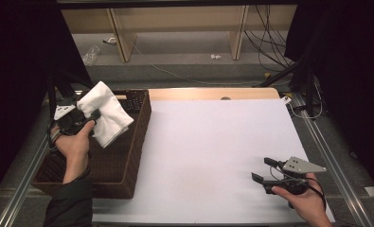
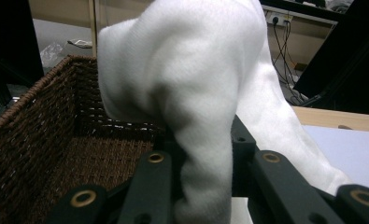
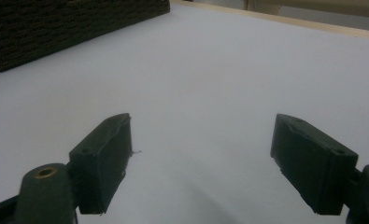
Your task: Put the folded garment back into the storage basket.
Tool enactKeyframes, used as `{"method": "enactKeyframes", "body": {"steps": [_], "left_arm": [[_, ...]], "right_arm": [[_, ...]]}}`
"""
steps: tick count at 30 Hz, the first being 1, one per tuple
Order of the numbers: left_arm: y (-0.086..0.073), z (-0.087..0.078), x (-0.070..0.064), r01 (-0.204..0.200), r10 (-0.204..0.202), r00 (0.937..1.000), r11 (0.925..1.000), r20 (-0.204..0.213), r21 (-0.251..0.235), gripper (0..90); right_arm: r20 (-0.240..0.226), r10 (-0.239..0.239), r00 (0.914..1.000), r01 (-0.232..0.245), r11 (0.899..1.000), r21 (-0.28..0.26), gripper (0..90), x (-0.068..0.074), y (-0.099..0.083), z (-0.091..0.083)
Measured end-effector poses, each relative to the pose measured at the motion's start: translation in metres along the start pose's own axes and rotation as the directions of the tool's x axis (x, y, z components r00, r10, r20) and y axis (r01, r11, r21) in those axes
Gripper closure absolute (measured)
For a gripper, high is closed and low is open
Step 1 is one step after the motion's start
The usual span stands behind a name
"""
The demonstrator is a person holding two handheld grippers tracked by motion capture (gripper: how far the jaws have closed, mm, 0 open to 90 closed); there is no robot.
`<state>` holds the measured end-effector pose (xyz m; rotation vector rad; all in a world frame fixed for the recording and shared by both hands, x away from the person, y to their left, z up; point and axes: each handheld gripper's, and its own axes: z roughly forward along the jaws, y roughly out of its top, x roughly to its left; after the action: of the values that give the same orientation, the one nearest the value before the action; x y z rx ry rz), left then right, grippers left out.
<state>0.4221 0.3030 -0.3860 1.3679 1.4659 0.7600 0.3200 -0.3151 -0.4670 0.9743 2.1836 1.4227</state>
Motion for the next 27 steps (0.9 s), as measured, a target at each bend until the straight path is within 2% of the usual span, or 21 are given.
{"method": "enactKeyframes", "body": {"steps": [27], "left_arm": [[-0.0090,0.0083,0.0042,-0.004,0.005,1.0000,0.9980,-0.008,0.063,75.0]], "right_arm": [[0.000,-0.001,1.0000,0.001,1.000,-0.002,21.5,0.0002,0.0001,0.0001]]}}
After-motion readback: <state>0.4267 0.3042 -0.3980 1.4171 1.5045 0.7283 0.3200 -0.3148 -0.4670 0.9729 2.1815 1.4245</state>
